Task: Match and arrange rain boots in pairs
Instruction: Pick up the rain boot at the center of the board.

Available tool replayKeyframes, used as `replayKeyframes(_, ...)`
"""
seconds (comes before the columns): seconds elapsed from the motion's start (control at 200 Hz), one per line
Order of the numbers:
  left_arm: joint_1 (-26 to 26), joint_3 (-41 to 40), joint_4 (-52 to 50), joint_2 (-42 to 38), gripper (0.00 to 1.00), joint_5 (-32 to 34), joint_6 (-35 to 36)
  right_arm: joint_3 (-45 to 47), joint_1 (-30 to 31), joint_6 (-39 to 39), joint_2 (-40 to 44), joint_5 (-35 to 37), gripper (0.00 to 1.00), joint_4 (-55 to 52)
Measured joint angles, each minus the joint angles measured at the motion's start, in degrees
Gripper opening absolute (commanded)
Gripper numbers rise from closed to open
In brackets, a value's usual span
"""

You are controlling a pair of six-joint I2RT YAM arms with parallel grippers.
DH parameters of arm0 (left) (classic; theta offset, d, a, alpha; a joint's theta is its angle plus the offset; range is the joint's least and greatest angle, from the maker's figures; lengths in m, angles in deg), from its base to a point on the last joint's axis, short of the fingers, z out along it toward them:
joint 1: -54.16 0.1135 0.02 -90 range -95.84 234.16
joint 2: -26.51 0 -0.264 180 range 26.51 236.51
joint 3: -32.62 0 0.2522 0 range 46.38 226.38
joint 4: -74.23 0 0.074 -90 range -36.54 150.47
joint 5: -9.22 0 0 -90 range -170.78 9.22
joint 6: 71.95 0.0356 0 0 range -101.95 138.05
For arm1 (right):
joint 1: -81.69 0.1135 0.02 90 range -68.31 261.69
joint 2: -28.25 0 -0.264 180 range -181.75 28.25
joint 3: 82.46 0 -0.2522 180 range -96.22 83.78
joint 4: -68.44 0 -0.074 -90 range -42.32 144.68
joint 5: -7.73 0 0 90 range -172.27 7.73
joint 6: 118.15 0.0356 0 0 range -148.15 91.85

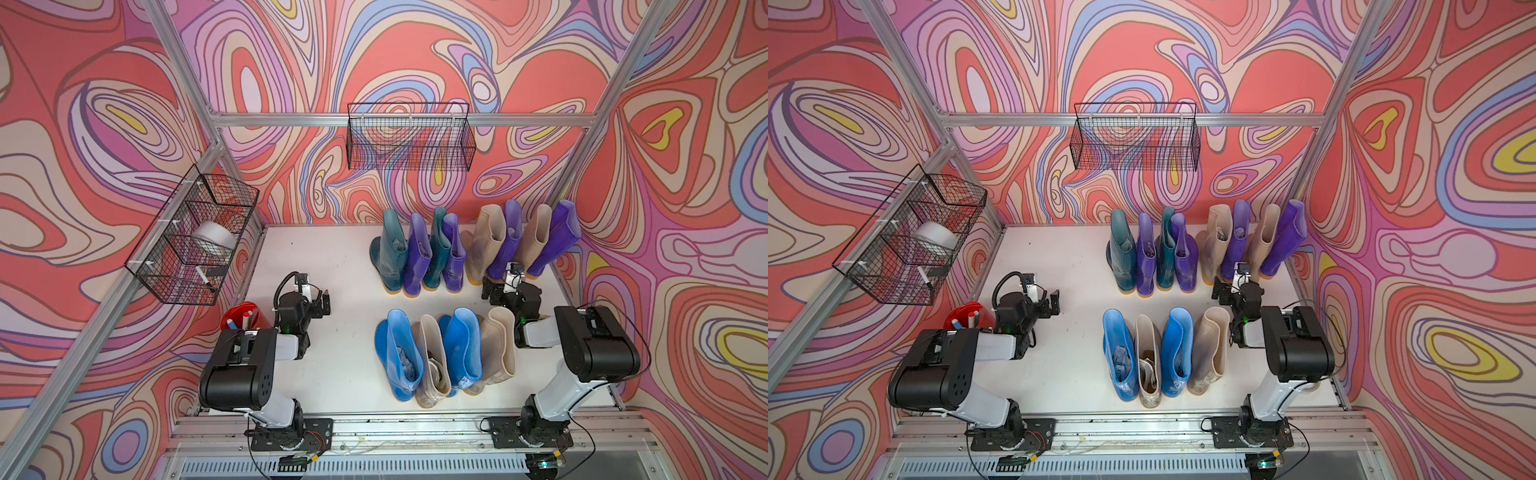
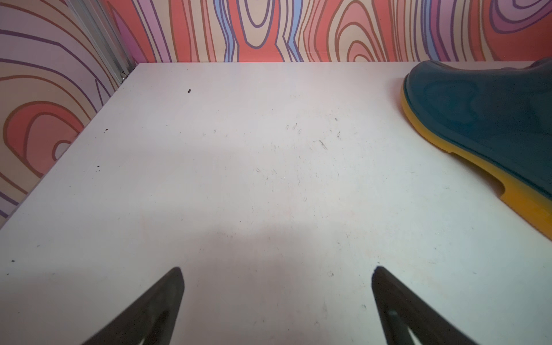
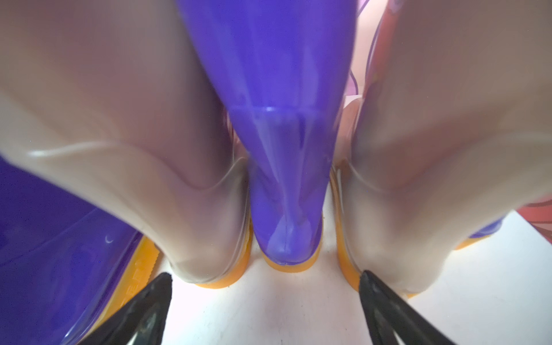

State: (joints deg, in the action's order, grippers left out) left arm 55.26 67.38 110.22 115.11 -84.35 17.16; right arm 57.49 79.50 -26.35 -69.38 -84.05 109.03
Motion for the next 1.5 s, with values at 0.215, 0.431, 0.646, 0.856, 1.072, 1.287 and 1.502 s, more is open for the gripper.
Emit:
replayKeyframes(0.215,-1.88,2.93,-10.99,-10.1,1.0,9.38,-1.49,-2.75,0.02,0.28,11.06,2.21,0.94,-11.82)
replayKeyframes(0.431,-5.38,19.08,-29.22,-20.85,1.0,11.87,-5.92,-10.45,0.02,0.68,21.9,3.93,0.94,-27.74)
replayKeyframes(0.646,-14.8,35.82,-44.61,-25.18,1.0,11.26,-8.98,-16.59,0.04,4.74,29.66,4.15,0.91,-45.51)
replayKeyframes(0.856,-27.1,42.38,-51.39,-23.26,1.0,9.01,-13.38,-22.14,0.46,11.69,35.19,1.49,0.88,-59.87)
replayKeyframes(1.072,-34.58,49.7,-55.39,-11.47,1.0,6.6,-15.47,-24.46,0.96,15.98,38.53,-3.23,0.87,-69.16)
replayKeyframes(1.287,-38.16,55.65,-59.23,-3.23,1.0,7.23,-15.93,-24.41,1.05,17.18,42.53,-4.5,0.88,-74.16)
replayKeyframes(1.502,-39.71,57.99,-61.7,-0.68,0.94,11.26,-16.46,-23.74,1.05,17.46,44.5,-4.48,0.88,-75.89)
